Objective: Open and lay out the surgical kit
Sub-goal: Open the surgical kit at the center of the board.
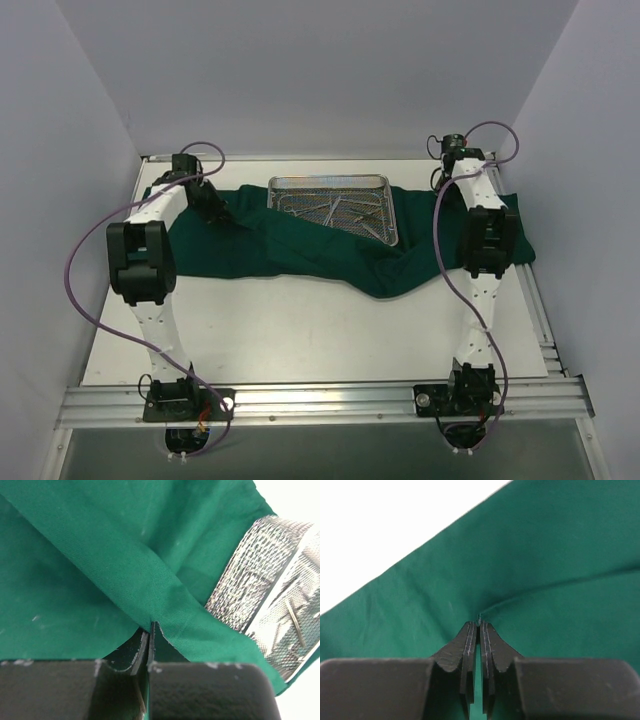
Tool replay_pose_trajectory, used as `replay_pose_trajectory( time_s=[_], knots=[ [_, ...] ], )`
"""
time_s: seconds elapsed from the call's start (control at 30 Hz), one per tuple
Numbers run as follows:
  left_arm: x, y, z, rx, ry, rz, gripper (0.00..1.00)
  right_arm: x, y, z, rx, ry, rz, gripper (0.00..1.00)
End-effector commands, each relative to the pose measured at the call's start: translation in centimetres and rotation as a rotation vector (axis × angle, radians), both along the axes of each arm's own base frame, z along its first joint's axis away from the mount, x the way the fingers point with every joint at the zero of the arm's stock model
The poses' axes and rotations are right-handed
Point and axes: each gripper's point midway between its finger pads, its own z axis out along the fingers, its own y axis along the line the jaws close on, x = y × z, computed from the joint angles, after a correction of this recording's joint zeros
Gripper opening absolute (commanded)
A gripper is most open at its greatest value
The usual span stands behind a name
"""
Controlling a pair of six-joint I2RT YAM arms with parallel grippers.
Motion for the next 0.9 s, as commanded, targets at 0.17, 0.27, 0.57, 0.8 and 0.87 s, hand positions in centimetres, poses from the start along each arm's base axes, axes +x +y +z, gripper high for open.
replay_pose_trajectory(
  time_s=[0.17,0.27,0.57,0.8,0.87],
  knots=[
    [-2.6,1.5,6.2,0.121,-0.071,-0.046,0.02,-4.3,-1.4,10.0,-0.022,-0.078,-0.012,0.00],
    [-4.3,1.8,7.5,0.146,-0.079,-0.051,0.02,-6.2,-1.3,11.1,-0.008,-0.079,-0.013,0.00],
    [-13.5,1.9,12.3,0.258,-0.126,-0.086,0.02,-14.1,-2.7,17.8,0.007,-0.171,-0.044,0.00],
    [-24.8,0.0,11.7,0.201,-0.073,-0.112,0.02,-26.0,-4.8,20.8,-0.053,-0.180,-0.146,0.00],
    [-27.1,0.0,12.1,0.201,-0.124,-0.106,0.02,-29.6,-5.0,21.9,-0.094,-0.212,-0.187,0.00]
  ],
)
